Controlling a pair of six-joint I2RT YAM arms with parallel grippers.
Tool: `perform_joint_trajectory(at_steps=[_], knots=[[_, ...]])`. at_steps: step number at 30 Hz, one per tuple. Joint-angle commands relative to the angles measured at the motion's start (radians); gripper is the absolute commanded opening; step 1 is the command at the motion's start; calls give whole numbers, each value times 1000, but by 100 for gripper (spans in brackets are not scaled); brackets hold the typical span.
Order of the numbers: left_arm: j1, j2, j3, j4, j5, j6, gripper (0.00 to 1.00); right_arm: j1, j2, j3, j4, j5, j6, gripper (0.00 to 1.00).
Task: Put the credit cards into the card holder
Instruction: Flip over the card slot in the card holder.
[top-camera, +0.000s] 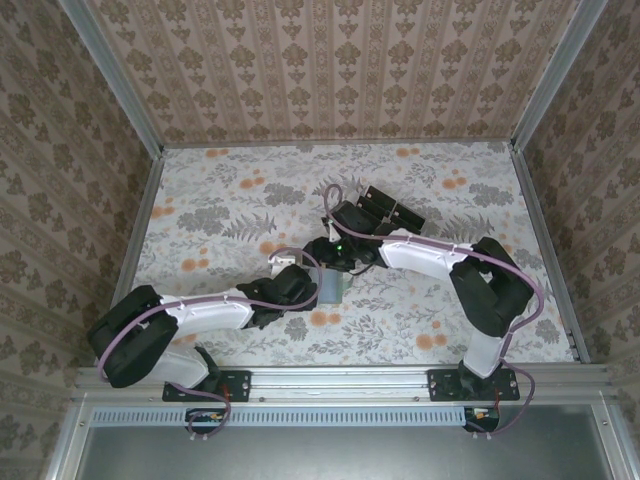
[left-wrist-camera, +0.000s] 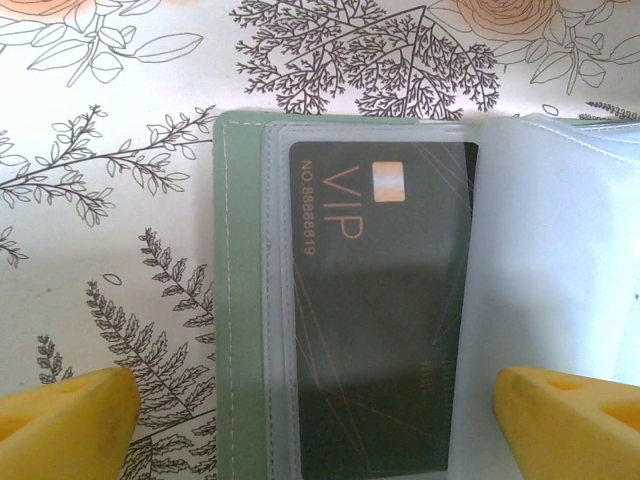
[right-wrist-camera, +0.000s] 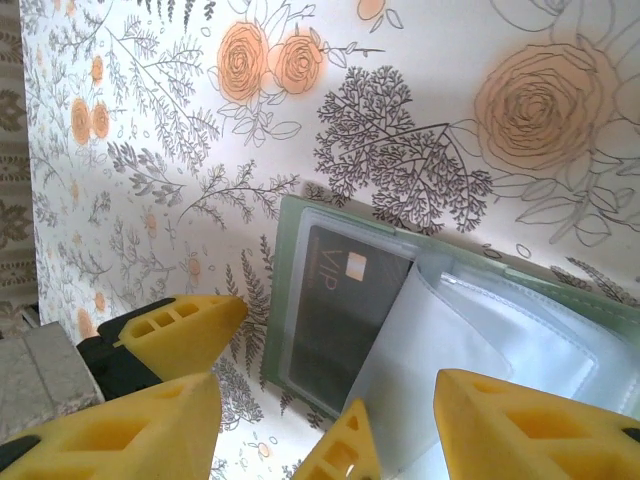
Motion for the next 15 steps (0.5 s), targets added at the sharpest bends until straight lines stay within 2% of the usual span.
perform_joint_trajectory(at_steps=[1,15], knots=[[-4,10,-12,-19,-19,-14,100,-3,-22,-46,7,38,48,60],[-2,10,-14,-14,-16,-12,100,7,29,-128,126,-8,121,60]])
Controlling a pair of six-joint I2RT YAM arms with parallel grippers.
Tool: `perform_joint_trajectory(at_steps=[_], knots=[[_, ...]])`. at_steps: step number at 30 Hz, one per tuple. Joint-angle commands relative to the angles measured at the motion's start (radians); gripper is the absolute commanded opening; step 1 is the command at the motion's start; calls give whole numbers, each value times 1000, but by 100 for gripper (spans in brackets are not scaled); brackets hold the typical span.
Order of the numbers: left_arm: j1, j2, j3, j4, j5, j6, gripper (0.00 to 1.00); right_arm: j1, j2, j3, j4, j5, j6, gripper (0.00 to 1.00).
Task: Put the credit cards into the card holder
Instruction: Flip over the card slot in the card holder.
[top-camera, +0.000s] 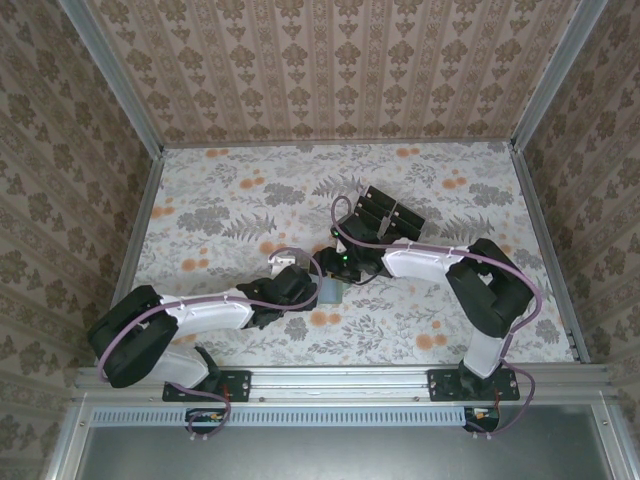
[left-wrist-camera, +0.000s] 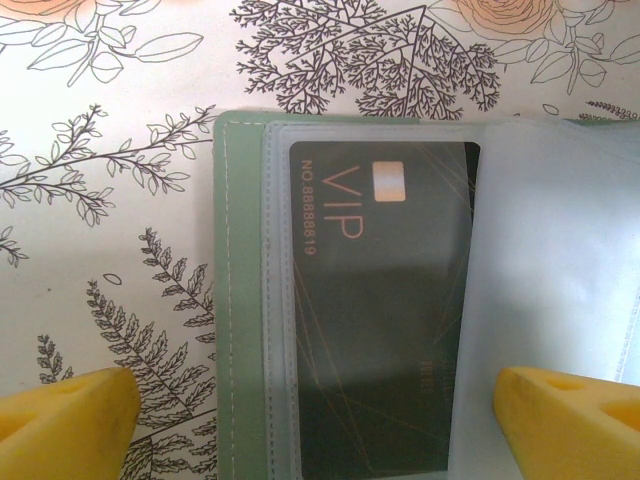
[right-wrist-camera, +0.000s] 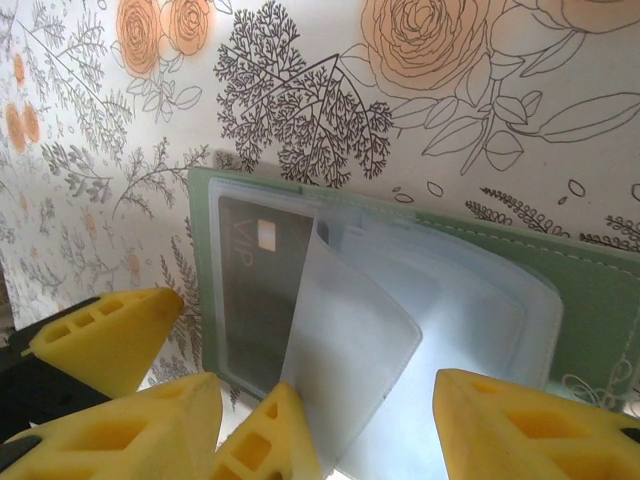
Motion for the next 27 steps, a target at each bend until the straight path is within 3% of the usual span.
perform_joint_trajectory(at_steps=[1,27], knots=[[-3,10,-15,-14,-17,-13,100,7,26,-15,43,-13,28,60],[-2,-17,-28,-8,-18,-6,100,32,74,76,63,-72,38,60]])
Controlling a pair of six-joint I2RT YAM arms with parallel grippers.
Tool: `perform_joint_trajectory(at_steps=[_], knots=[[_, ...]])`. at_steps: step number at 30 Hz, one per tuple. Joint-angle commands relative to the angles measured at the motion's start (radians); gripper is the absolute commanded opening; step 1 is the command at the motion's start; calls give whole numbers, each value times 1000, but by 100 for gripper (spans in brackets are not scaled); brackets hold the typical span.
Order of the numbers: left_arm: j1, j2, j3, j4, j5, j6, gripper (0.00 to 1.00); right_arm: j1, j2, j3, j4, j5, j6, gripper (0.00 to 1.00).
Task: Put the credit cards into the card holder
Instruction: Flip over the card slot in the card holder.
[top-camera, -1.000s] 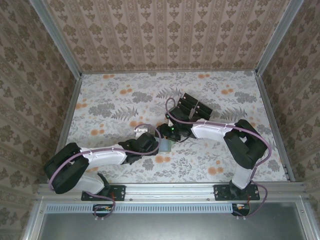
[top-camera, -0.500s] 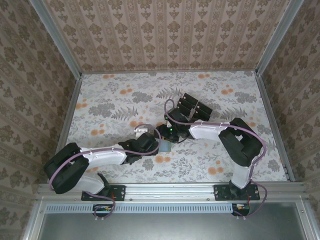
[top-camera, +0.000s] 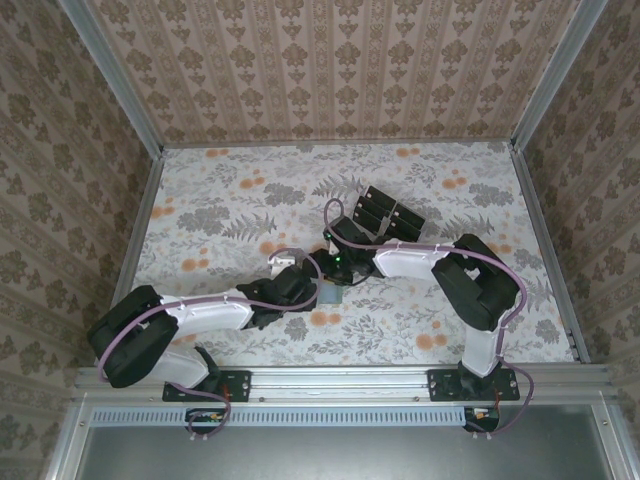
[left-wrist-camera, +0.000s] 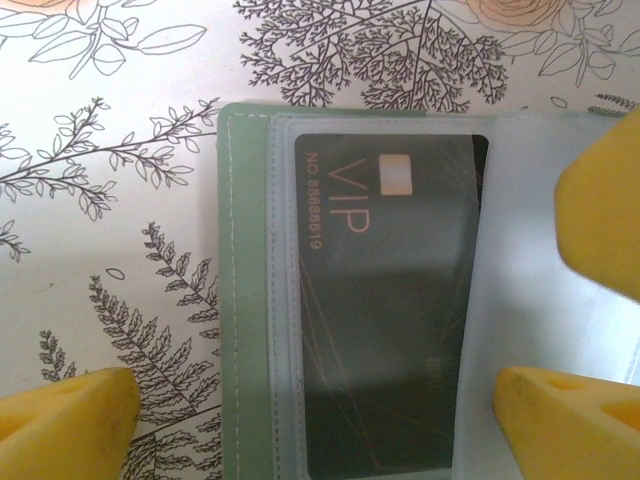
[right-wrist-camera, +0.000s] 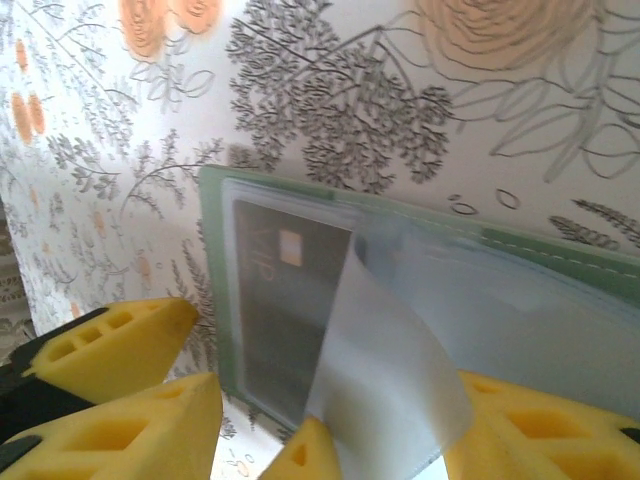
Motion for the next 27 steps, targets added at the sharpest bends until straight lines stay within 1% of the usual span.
perform_joint_trajectory(at_steps=[1,7,10,16,19,22,27], knots=[[-3,-22,-22,-10,-18,-5,100,11,0,43,11,-33,8,60],[-2,-76,-37,-27,-27,-7,100,26,1,86,-14,-35,7,60],[-2,-146,-51,-59,-40,-12,100,36,6,108,-31,-31,8,60],[0,-374,-86,-190,-125,-53,100,58,50,172,-69,-17,2,60],[16,-471,-89,-300,-168,-99,100,71,90,211,-85,-12,0,60],[38,-522,-96,-351,-166,-109,100,81,131,247,-95,-8,-2,59],[61,-542,-111,-340,-138,-107,100,90,191,303,-114,-6,-5,59]])
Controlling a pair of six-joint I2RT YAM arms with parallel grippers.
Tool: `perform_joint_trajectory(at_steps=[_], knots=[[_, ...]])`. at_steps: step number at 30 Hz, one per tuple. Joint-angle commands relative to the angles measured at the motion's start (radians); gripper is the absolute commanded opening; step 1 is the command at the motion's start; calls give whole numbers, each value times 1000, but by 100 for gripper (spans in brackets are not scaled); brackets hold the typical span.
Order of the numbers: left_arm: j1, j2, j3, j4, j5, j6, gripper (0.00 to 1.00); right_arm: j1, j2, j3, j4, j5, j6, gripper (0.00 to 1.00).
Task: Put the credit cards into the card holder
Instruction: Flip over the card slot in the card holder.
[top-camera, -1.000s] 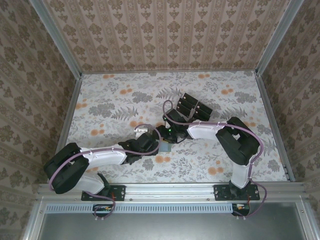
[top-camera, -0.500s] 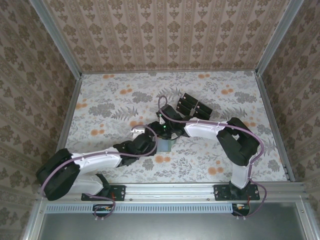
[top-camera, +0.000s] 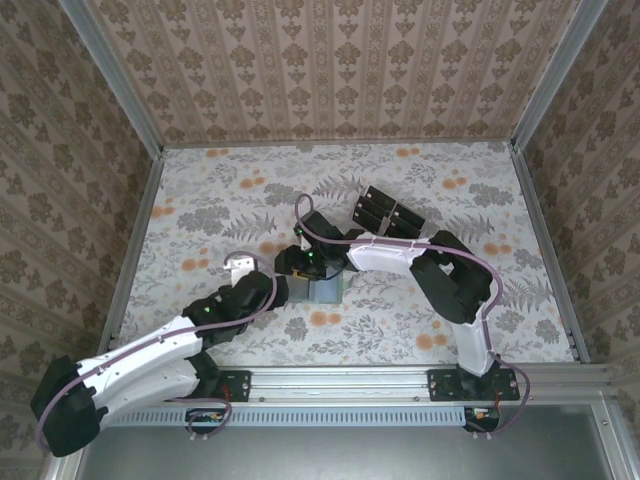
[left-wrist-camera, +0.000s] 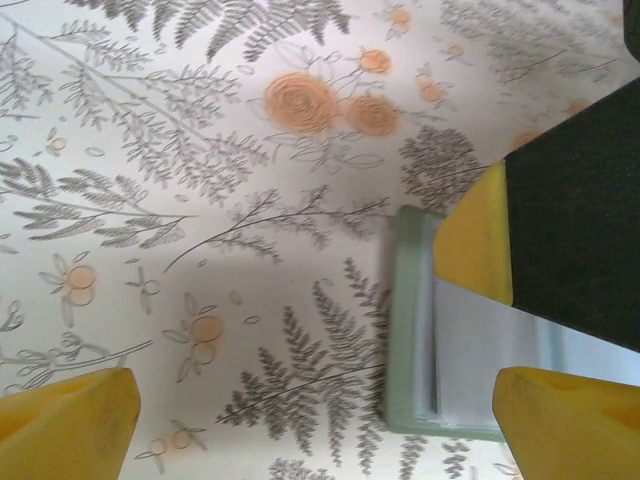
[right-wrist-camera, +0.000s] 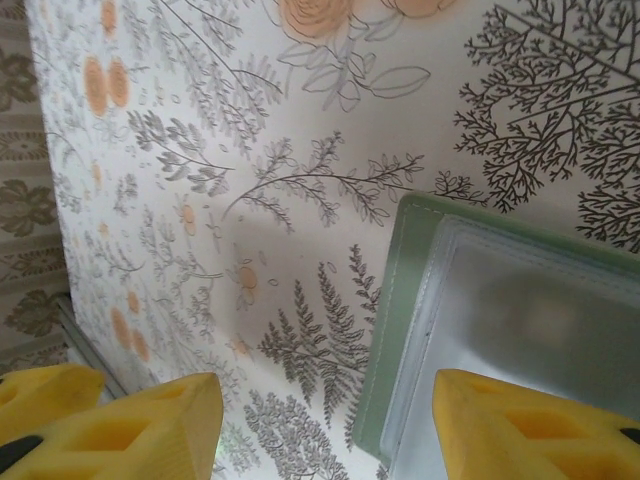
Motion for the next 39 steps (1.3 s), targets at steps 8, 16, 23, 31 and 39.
perform_joint_trajectory(at_steps=[8,16,23,31,39], knots=[[18,34,-14,0,16,-2,100,9,61,109,-80,-1,-25,59],[36,50,-6,8,47,21,100,-73,-104,153,-250,57,-192,59],[66,121,34,13,96,57,100,-242,-282,143,-570,220,-503,60],[105,184,95,27,134,102,100,-331,-356,93,-774,453,-722,58],[128,198,113,27,172,109,100,-329,-290,80,-847,682,-816,50]])
